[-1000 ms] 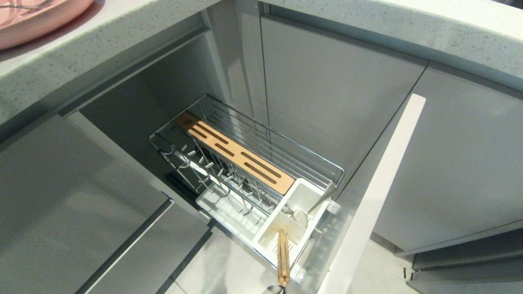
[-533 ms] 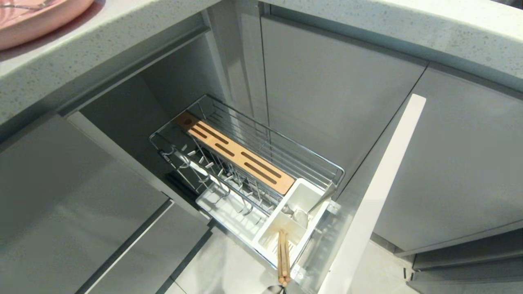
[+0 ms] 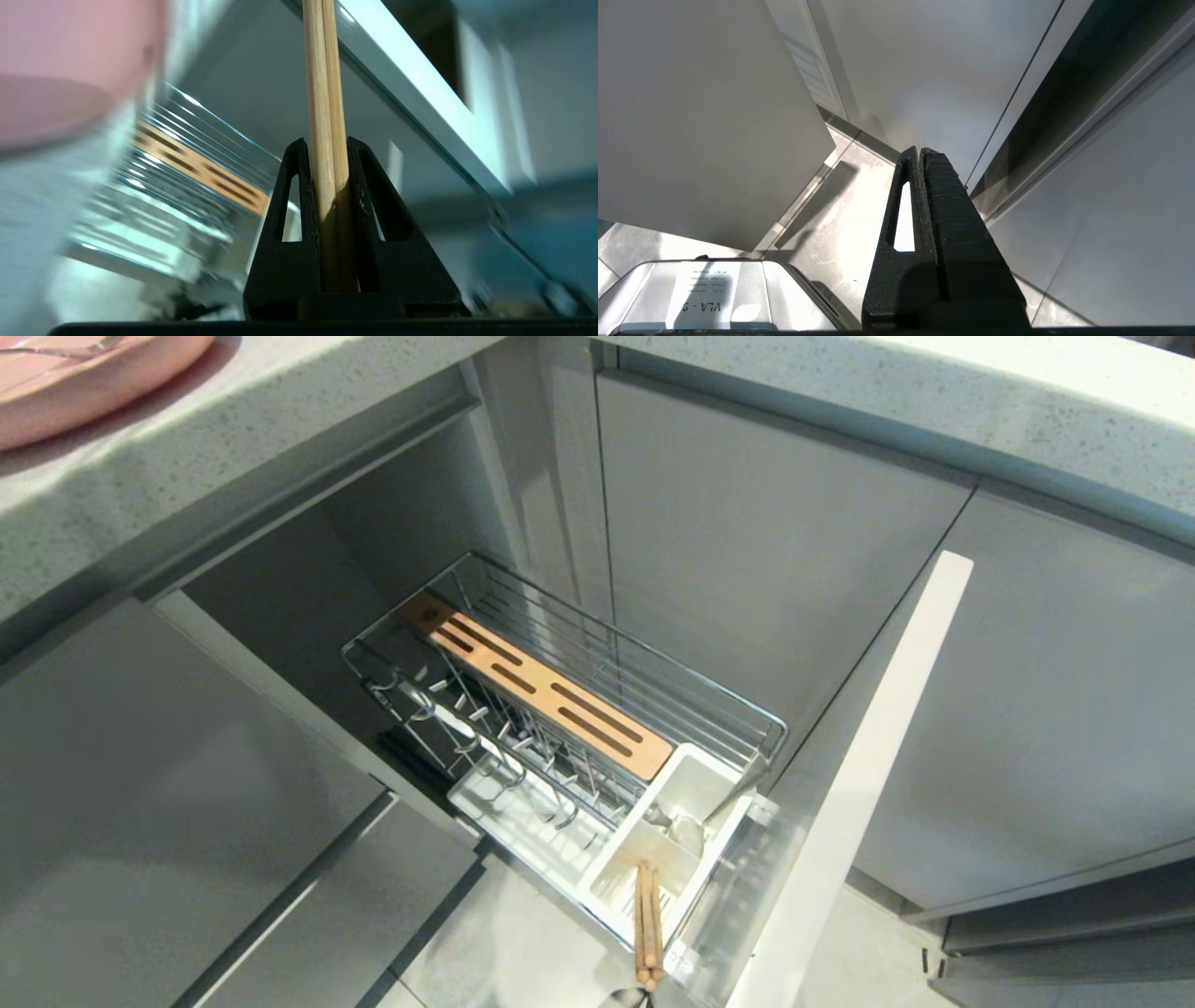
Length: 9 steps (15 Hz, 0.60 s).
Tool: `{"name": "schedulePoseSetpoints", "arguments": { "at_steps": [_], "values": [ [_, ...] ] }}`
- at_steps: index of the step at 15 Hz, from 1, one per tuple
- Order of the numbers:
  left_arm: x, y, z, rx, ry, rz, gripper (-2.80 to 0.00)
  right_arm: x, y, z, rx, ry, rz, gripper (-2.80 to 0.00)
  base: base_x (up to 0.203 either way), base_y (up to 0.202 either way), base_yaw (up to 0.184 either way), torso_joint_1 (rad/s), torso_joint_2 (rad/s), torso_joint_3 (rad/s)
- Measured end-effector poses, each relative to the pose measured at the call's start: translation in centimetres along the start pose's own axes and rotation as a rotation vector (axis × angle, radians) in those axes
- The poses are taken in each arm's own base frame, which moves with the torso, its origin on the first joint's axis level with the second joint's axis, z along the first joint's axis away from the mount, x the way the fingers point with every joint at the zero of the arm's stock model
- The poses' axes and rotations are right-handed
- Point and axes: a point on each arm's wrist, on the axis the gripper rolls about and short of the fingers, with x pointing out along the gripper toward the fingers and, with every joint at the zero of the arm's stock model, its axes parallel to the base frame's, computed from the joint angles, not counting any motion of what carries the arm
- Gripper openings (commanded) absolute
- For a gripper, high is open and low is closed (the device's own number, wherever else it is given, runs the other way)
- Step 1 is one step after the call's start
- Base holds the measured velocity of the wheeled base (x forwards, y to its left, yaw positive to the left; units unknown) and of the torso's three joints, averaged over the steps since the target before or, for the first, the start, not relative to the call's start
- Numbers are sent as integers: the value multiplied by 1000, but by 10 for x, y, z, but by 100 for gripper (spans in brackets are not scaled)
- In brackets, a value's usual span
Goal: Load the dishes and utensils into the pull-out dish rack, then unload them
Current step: Pick up the chopsticks and place it in the cupboard
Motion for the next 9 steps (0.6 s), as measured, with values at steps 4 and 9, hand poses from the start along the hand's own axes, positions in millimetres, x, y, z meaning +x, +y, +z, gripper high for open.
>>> {"name": "schedulePoseSetpoints", "arguments": {
  "at_steps": [4, 9],
  "values": [
    [-15, -6, -16, -6, 237, -317, -280, 0, 0, 0, 0, 0, 0, -280, 0, 0, 0, 0, 0, 0],
    [-16, -2, -37, -125, 518, -502, -280, 0, 0, 0, 0, 0, 0, -280, 0, 0, 0, 0, 0, 0]
  ]
}}
